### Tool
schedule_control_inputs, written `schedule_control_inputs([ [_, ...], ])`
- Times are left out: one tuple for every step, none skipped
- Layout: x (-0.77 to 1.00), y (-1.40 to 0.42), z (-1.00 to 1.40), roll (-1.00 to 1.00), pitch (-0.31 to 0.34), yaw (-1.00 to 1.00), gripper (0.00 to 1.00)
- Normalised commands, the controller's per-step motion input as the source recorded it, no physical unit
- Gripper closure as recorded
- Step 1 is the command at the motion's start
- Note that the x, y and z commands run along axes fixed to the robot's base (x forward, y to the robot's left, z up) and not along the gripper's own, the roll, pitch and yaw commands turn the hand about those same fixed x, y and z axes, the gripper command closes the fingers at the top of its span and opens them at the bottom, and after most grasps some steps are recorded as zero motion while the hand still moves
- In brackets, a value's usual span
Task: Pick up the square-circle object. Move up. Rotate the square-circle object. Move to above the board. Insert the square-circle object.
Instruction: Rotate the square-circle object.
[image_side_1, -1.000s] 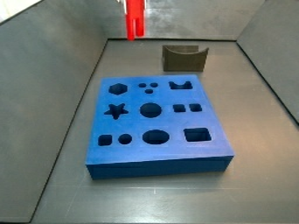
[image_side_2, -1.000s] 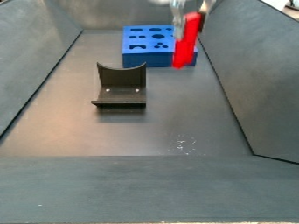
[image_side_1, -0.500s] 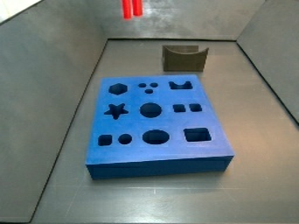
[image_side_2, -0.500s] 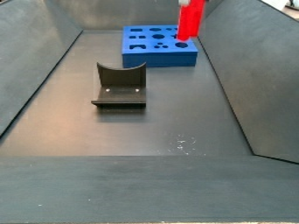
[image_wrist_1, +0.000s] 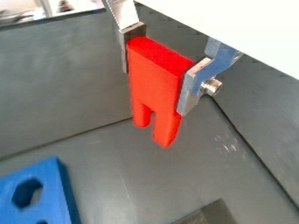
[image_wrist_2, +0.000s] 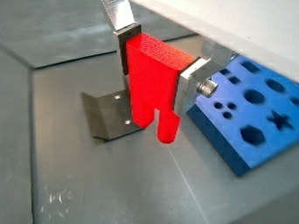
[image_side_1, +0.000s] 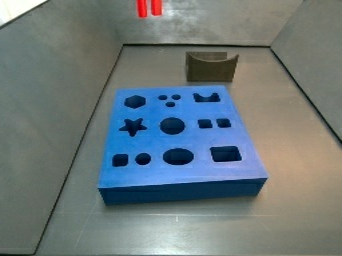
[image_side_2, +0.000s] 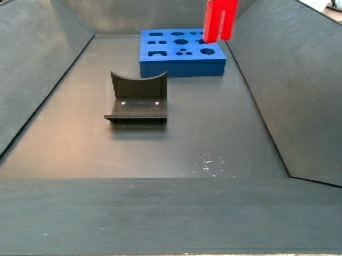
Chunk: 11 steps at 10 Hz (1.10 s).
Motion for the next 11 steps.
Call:
schedule_control_inputs([
  [0.03, 0.01, -0.01, 0.00, 0.043, -1.00, 1.00],
  [0.03, 0.01, 0.00, 0.00, 0.045, -1.00, 1.00],
  [0.03, 0.01, 0.00, 0.00, 0.051, -1.00, 1.00],
  [0.03, 0.01, 0.00, 0.00, 0.055, -1.00, 1.00],
  [0.03, 0.01, 0.00, 0.00, 0.060, -1.00, 1.00],
  [0.03, 0.01, 0.01, 0.00, 0.073, -1.00, 1.00],
  [0.04, 0.01, 0.01, -0.01, 0.081, -1.00, 1.00],
  [0.04, 0.01, 0.01, -0.01, 0.102, -1.00, 1.00],
  [0.04, 0.01, 0.01, -0.01, 0.121, -0.97, 1.00],
  [0.05, 0.01, 0.01, -0.01, 0.110, -0.62, 1.00],
  [0.05, 0.01, 0.01, -0.01, 0.106, -0.46, 1.00],
])
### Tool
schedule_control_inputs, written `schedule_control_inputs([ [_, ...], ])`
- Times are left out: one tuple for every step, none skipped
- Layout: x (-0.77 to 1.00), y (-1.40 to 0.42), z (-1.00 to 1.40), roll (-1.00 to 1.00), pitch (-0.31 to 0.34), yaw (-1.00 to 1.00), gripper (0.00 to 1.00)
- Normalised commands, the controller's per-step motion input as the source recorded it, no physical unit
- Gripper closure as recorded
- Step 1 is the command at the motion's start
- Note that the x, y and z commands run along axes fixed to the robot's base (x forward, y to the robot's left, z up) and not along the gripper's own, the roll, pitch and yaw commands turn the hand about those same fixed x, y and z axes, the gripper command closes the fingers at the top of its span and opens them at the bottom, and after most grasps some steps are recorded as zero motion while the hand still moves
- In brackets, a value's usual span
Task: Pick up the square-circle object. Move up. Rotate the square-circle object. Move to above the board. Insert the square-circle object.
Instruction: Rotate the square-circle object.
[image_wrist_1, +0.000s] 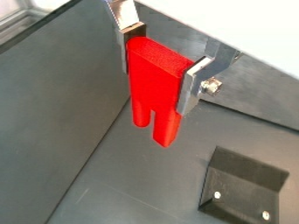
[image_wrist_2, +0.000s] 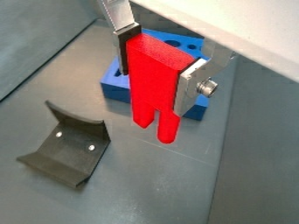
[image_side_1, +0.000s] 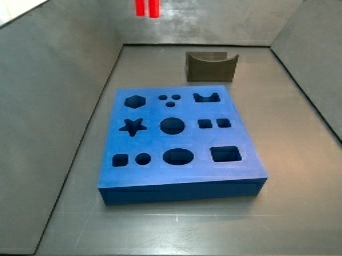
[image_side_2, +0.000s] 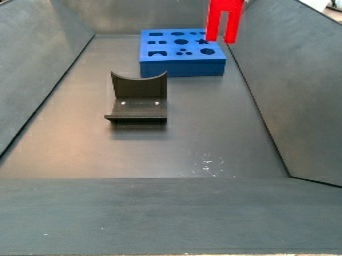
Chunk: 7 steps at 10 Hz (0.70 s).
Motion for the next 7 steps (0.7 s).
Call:
schedule_control_inputs([
  [0.05, 0.01, 0.01, -0.01, 0.099, -0.23, 1.00],
  [0.08, -0.01, 0.00, 0.00, 0.013, -1.00, 1.00],
  [0.07, 0.00, 0.00, 0.00, 0.013, -1.00, 1.00],
  [0.07, 0.00, -0.01, 0.00, 0.013, -1.00, 1.00],
  [0.06, 0.00, -0.01, 0.00, 0.015, -1.00, 1.00],
  [0.06, 0.00, -0.01, 0.00, 0.016, -1.00, 1.00],
  [0.06, 0.00, -0.01, 0.00, 0.017, -1.00, 1.00],
])
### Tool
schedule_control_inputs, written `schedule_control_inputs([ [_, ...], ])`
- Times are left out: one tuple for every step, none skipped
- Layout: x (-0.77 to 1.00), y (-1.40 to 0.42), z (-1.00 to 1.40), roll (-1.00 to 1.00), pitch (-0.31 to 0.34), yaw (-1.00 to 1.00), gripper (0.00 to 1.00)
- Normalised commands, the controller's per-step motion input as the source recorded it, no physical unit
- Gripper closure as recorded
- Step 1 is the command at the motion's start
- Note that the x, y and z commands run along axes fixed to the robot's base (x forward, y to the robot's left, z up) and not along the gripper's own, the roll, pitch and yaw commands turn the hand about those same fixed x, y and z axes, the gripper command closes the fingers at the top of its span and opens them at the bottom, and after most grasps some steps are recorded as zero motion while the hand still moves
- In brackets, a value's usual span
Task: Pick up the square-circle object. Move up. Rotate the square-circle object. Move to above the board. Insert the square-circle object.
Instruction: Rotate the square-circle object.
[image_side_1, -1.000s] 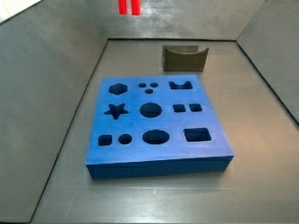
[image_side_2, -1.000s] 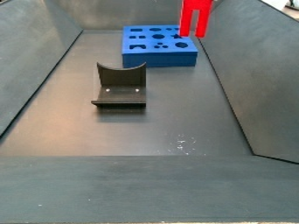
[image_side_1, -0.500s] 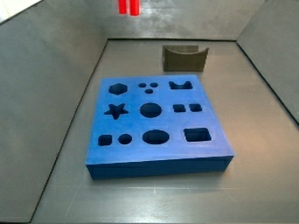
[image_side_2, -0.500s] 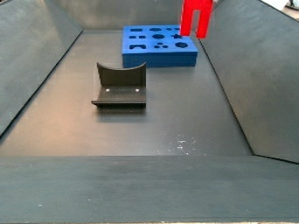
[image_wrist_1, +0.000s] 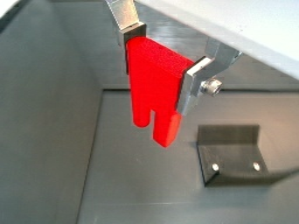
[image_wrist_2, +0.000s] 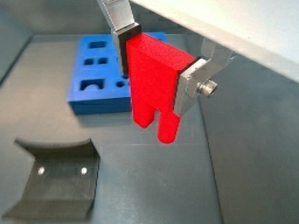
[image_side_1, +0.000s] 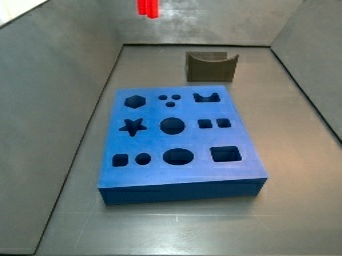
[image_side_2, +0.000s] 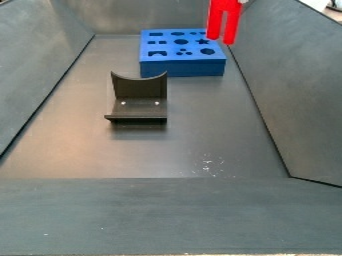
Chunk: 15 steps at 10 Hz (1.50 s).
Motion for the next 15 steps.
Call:
schedule_control_inputs([
  [0.06, 0.00, -0.01, 0.00, 0.018, -1.00, 1.00],
  [0.05, 0.01, -0.01, 0.00, 0.019, -1.00, 1.00],
  [0.05, 0.01, -0.01, 0.00, 0.020, -1.00, 1.00],
  [0.05, 0.01, -0.02, 0.00, 0.021, -1.00, 1.00],
  [0.05, 0.01, -0.02, 0.00, 0.022, -1.00, 1.00],
  [0.05, 0.01, -0.02, 0.00, 0.024, -1.00, 1.00],
  [0.05, 0.01, -0.02, 0.00, 0.025, -1.00, 1.00],
  [0.05, 0.01, -0.02, 0.00, 0.027, -1.00, 1.00],
  [0.05, 0.01, -0.02, 0.00, 0.029, -1.00, 1.00],
  [0.05, 0.01, -0.02, 0.00, 0.031, -1.00, 1.00],
  [0.05, 0.01, -0.02, 0.00, 0.033, -1.00, 1.00],
  [0.05, 0.01, -0.02, 0.00, 0.037, -1.00, 1.00],
  [0.05, 0.01, -0.02, 0.00, 0.040, -1.00, 1.00],
  [0.05, 0.01, -0.02, 0.00, 0.046, -1.00, 1.00],
  [0.00, 0.00, 0.00, 0.00, 0.021, -1.00, 1.00],
])
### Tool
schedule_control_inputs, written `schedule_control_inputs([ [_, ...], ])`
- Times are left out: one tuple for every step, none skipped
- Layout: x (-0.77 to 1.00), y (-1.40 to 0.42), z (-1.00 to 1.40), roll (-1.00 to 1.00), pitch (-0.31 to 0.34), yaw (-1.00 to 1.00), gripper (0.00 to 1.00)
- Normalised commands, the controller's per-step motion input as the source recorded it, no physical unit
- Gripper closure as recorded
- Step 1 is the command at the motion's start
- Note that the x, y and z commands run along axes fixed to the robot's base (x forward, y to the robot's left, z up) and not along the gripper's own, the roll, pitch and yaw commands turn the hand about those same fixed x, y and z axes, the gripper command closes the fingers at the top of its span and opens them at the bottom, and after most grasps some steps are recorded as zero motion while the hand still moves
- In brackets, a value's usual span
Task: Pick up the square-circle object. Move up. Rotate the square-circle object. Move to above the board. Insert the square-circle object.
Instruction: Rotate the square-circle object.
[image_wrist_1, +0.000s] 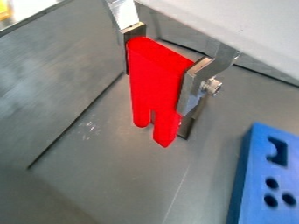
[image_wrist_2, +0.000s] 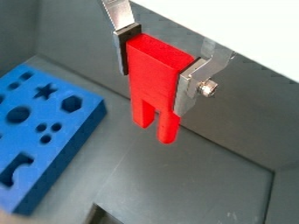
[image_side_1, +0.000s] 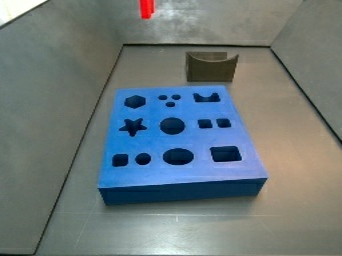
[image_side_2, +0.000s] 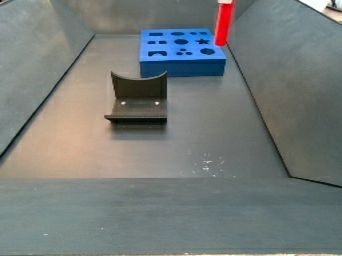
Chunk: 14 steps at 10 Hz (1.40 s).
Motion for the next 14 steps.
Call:
schedule_control_inputs([
  [0.00, 0.00, 0.00, 0.00, 0.022, -1.00, 1.00],
  [0.00, 0.00, 0.00, 0.00, 0.023, -1.00, 1.00],
  [0.00, 0.00, 0.00, 0.00, 0.024, -1.00, 1.00],
  [0.00, 0.00, 0.00, 0.00, 0.025, -1.00, 1.00],
  [0.00, 0.00, 0.00, 0.00, 0.028, -1.00, 1.00],
  [0.00, 0.00, 0.00, 0.00, 0.029, -1.00, 1.00],
  [0.00, 0.00, 0.00, 0.00, 0.032, -1.00, 1.00],
  [0.00, 0.00, 0.00, 0.00, 0.034, -1.00, 1.00],
  [0.01, 0.00, 0.01, 0.00, 0.037, -1.00, 1.00],
  [0.01, 0.00, 0.01, 0.00, 0.041, -1.00, 1.00],
  [0.01, 0.00, 0.01, 0.00, 0.045, -1.00, 1.00],
  [0.01, 0.01, 0.01, 0.00, 0.050, -1.00, 1.00],
  [0.01, 0.01, 0.01, -0.01, 0.058, -1.00, 1.00],
  [0.01, 0.01, 0.01, -0.01, 0.067, -1.00, 1.00],
])
